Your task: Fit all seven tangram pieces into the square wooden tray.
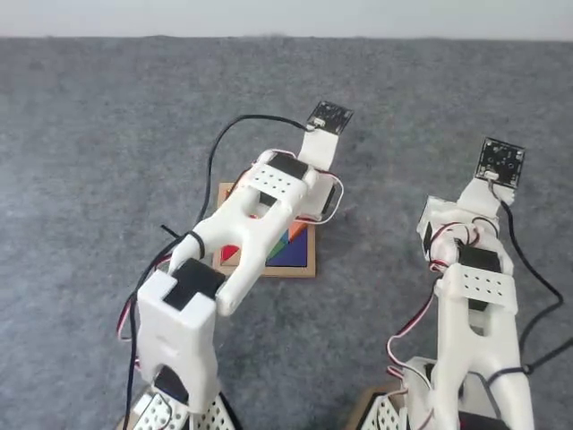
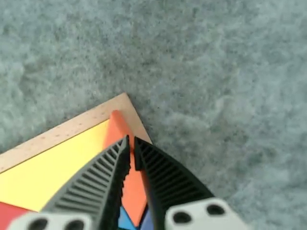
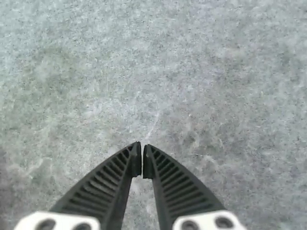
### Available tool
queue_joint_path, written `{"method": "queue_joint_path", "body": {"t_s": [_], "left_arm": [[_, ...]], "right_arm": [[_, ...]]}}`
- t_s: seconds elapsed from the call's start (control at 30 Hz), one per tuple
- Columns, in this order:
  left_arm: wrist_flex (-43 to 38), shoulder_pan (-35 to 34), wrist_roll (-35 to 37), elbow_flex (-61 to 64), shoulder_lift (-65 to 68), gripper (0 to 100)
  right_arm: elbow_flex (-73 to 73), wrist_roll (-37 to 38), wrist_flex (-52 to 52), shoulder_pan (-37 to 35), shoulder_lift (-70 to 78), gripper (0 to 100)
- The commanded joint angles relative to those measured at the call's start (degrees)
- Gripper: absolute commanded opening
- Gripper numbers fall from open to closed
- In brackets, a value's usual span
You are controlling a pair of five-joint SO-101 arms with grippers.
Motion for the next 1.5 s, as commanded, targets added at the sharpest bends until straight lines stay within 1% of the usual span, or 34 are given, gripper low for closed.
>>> {"method": "queue_joint_path", "body": {"t_s": [0.0, 0.1, 0.2, 0.37, 0.53, 0.63, 0.67, 0.73, 0.8, 0.87, 0.9, 1.0, 1.13, 1.3, 1.37, 1.43, 1.47], "left_arm": [[-5.0, 0.0, -0.5, 5.9, -6.2, 1], [-6.2, 0.2, -0.4, 8.5, -8.9, 1], [-9.7, 0.5, -0.3, 12.5, -12.6, 1], [-21.1, 1.9, -0.5, 24.2, -21.1, 1], [-21.7, 0.4, 0.0, 26.5, -23.6, 1], [-22.2, -1.1, 3.8, 30.3, -29.0, 1], [-23.0, -1.6, 4.0, 32.5, -31.9, 1], [-26.3, -2.0, 2.9, 38.8, -38.0, 1], [-30.6, -3.1, -0.1, 45.7, -43.8, 1], [-34.3, -5.3, -2.0, 51.1, -48.4, 1], [-34.9, -7.0, -2.2, 52.8, -50.2, 1], [-34.6, -12.5, -2.1, 55.4, -52.7, 1], [-33.7, -19.3, -2.5, 57.5, -53.3, 1], [-24.7, -25.9, -2.7, 57.0, -54.5, 1], [-21.5, -28.0, -2.7, 58.1, -58.2, 1], [-20.7, -28.8, -3.3, 61.8, -64.2, 1], [-20.7, -29.2, -4.8, 64.1, -67.8, 1]], "right_arm": [[-0.3, 0.6, -0.7, 0.4, -2.7, 0.8], [-0.3, 0.6, -0.7, 0.3, -2.7, 0.8], [-0.3, 0.6, -0.7, 0.3, -2.7, 0.8], [-0.3, 0.6, -0.7, 0.3, -2.7, 0.8], [-0.3, 0.6, -0.7, 0.3, -2.7, 0.8], [-0.3, 0.8, -0.7, 0.3, -2.7, 0.8], [-0.3, 0.8, -0.6, 0.3, -2.8, 0.8], [-0.3, 1.5, 0.0, 0.2, -2.8, 0.8], [-0.4, 2.5, 1.0, -0.4, -2.9, 0.8], [0.4, 3.5, 2.1, -1.5, -4.4, 0.8], [1.3, 4.4, 2.5, -2.1, -5.7, 0.8], [6.6, 8.5, 2.9, -5.0, -12.6, 0.8], [16.2, 15.5, 4.2, -9.1, -26.7, 0.8], [25.7, 15.6, 8.7, -10.2, -45.2, 0.9], [29.5, 14.9, 12.1, -13.1, -52.0, 0.9], [33.3, 14.4, 15.5, -15.8, -59.1, 0.9], [35.3, 14.4, 16.7, -16.9, -62.9, 0.9]]}}
